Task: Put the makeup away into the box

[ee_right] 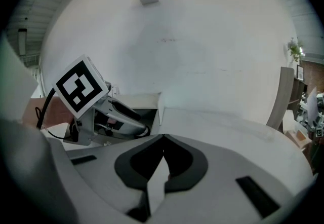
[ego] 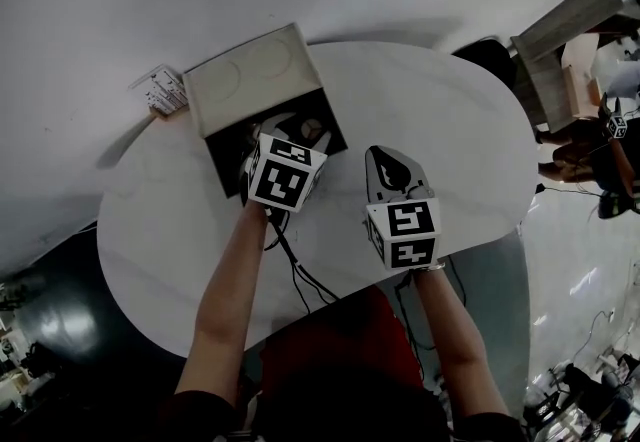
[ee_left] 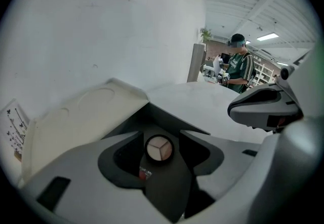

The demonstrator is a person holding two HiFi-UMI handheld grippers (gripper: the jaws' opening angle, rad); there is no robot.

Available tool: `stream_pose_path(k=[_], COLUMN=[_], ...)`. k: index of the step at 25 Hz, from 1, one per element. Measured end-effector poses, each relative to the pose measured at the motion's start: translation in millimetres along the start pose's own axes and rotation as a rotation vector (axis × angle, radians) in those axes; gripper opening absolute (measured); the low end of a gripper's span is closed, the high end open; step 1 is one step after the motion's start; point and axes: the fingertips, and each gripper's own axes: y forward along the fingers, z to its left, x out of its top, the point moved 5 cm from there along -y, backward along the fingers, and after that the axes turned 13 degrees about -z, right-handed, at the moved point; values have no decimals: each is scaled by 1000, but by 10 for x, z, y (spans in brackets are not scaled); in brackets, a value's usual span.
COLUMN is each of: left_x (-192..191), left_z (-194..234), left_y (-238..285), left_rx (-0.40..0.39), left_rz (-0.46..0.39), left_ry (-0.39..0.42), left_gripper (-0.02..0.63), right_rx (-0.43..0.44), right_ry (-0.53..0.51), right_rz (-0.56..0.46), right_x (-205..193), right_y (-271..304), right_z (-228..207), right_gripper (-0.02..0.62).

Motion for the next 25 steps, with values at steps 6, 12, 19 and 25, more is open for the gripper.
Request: stream_pose_path(k=[6, 12, 19, 25], left_x=[97, 188, 241, 273], left_z=[-53, -119, -218, -314], left_y=[-161, -340, -564, -817], left_rx=[19, 43, 78, 124], left_rz=[-38, -81, -121, -143], left_ry=[0, -13, -13, -1], left_gripper=[236, 235, 216, 161], right_rx=[-3, -3, 1, 4], right_ry=[-13, -19, -20, -24], right_rz=[-18, -44, -85, -113], right_x=[63, 148, 252, 320], right_y=[-97, -213, -377, -530], right_z=[9, 23, 63, 109], right_gripper=[14, 14, 14, 14])
